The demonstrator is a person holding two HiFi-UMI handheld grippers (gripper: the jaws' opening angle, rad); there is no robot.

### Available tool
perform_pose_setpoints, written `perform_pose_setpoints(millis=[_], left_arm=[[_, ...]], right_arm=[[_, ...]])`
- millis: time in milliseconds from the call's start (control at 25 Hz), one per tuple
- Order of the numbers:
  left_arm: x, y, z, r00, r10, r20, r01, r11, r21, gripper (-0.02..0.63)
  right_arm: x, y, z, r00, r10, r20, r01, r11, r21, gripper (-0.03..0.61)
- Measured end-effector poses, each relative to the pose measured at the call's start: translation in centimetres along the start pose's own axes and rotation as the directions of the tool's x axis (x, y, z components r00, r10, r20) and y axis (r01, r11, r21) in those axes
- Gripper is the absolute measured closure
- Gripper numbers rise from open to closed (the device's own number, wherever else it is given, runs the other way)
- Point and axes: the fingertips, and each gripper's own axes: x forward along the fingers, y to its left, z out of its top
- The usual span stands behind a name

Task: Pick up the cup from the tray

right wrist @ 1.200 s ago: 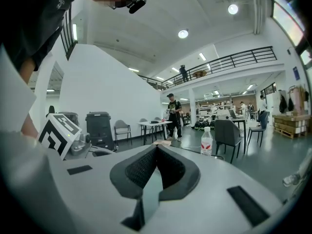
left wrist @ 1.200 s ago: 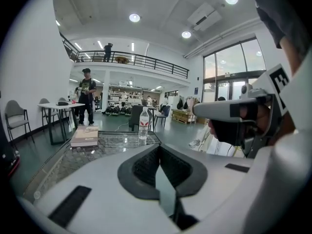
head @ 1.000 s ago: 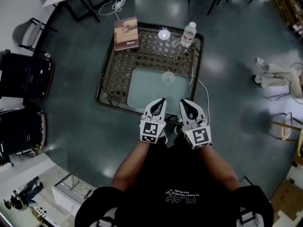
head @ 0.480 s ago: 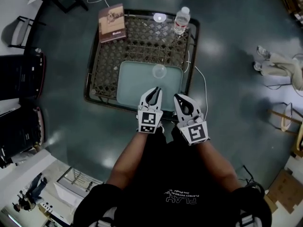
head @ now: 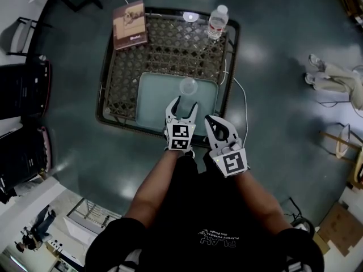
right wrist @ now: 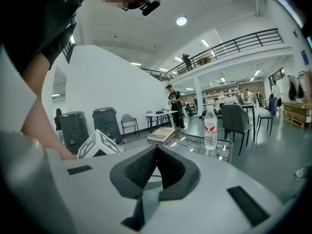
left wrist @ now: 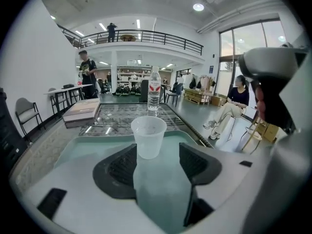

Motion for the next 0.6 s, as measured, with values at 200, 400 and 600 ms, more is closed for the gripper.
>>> perform_pose_setpoints(millis=[200,400,600], left_arm=[[2.1,0.8,-0.4,1.000,0.017,-0.021,-0.018,0.999,-0.027,0.308],[3.3,1.1,-0.4,0.999,0.040,-0.033,-0.041,0.998,-0.037,0.299],[4.4,1.2,0.1,0.999,0.049,-0.019,-0.049,0.999,-0.021,0.299]], right_arm=[[0.2,0.1,-0.2,1.000,0.010,0.001,-0.010,1.000,0.008,0.571],[-0.9,-0.1,-1.4,1.000,-0.002,-0.024,0.003,0.999,0.034,0.571],[-1.6,0.2,-2.4,0.998,0.003,-0.061,-0.001,0.999,0.042,0.571]])
